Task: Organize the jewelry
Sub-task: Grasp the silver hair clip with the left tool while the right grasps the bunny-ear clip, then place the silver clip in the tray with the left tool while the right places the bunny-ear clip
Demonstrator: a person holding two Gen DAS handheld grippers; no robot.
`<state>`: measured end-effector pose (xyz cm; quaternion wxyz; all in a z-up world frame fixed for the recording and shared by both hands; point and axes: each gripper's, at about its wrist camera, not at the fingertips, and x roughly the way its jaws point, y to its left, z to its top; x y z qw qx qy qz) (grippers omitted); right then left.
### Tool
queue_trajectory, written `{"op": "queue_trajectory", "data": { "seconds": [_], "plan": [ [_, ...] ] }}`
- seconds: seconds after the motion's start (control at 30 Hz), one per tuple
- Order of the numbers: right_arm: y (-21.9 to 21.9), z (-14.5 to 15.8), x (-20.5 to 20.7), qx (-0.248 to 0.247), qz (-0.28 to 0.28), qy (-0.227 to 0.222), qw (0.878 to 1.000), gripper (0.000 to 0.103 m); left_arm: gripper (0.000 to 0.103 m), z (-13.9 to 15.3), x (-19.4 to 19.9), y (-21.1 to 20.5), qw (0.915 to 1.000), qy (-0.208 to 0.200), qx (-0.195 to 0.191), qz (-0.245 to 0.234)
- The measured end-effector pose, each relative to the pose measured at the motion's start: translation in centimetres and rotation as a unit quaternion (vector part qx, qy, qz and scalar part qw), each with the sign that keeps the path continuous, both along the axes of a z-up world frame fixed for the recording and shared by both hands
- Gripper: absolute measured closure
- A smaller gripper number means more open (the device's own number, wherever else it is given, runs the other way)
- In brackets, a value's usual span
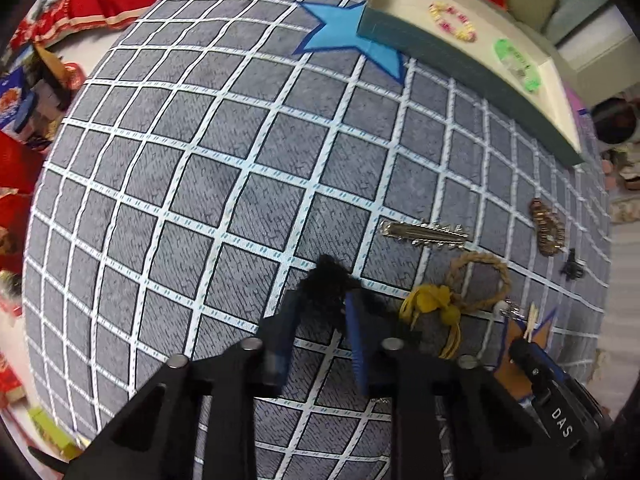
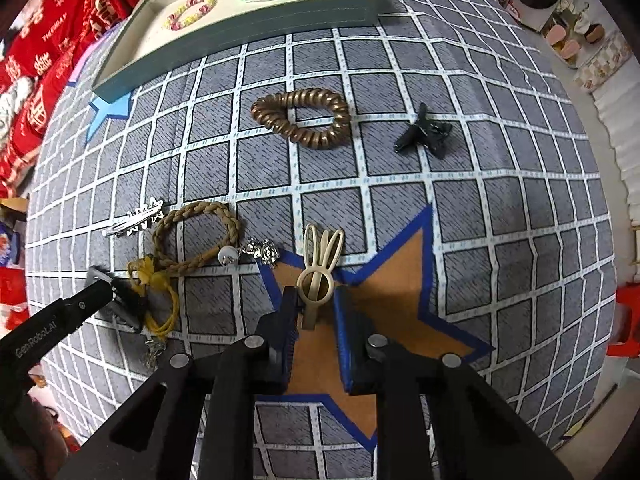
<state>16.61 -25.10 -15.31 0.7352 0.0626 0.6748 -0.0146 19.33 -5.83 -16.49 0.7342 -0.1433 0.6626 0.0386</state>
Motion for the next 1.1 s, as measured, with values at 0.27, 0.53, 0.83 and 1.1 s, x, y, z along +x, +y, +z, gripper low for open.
{"op": "queue_trajectory", "data": {
  "seconds": [0.27,0.53,0.83,1.1],
  "plan": [
    [-3.7,1.8,-1.8,0.037,-0.005,-0.005,0.999,0.084,0.082,0.3,-1.2,3.1,0.9991,-0.019,-0.033,-0.018],
    [-4.4,3.4,-3.0,0.046,-0.010,-0.005,0.999,0.084,0.044,0.5,-3.6,6.0,0.9985,0.018,-0.038,0.037],
    [-4.9,3.9,-3.3,0.054,-0.018,-0.007,0.998,0.084,0.000,2.6,-1.1,4.2,0.9849,-0.066,0.111,-0.115],
    [-6.0,4.5,-3.4,0.062,-0.029,-0.010,0.998,0.084,0.012,2.2,2.5,0.6,0.9290,-0.110,0.139,-0.325]
  ]
}}
